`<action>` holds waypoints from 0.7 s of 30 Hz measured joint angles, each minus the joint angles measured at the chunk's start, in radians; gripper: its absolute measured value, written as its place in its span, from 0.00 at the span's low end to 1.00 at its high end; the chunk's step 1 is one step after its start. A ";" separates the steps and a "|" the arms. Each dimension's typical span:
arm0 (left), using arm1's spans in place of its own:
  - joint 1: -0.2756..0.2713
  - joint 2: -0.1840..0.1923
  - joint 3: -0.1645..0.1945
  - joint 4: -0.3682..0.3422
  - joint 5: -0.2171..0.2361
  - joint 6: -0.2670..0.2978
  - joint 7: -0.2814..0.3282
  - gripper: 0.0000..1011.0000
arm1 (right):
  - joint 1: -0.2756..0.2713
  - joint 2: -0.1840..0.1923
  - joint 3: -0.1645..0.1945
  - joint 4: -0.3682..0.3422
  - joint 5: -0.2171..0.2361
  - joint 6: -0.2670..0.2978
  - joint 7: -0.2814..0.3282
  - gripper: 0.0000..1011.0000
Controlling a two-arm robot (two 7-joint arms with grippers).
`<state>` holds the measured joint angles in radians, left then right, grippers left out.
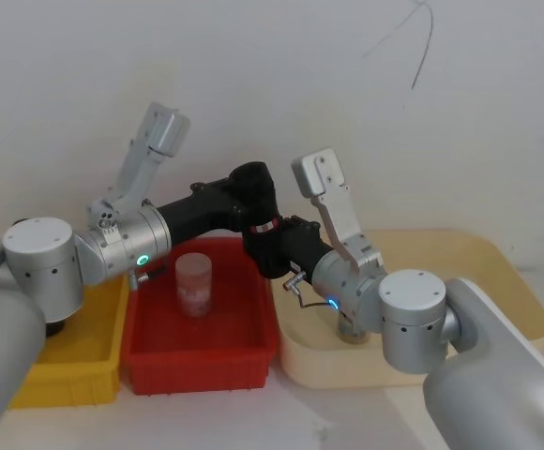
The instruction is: Pick up the garbage bag with the one hand and transfer it to the other hand.
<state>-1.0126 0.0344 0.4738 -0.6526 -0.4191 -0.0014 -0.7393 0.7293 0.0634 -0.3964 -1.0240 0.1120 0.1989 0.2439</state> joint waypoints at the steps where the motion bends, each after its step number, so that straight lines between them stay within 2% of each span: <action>1: 0.000 0.000 0.000 0.000 0.000 0.000 0.000 0.49 | 0.000 0.000 0.000 0.000 0.000 0.000 0.000 0.52; 12: 0.000 0.000 0.000 0.000 0.000 0.000 0.000 0.81 | 0.001 -0.001 0.004 0.001 -0.001 -0.002 -0.006 0.51; 18: 0.000 0.000 0.000 0.000 0.000 0.000 0.000 0.99 | 0.001 0.001 0.028 -0.007 -0.004 -0.004 -0.038 0.51; 21: 0.000 0.000 0.000 0.000 0.000 0.000 0.000 0.99 | 0.001 0.003 0.039 -0.011 -0.005 -0.005 -0.052 0.51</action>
<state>-1.0126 0.0343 0.4739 -0.6525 -0.4190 -0.0014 -0.7391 0.7299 0.0660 -0.3571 -1.0347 0.1067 0.1934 0.1918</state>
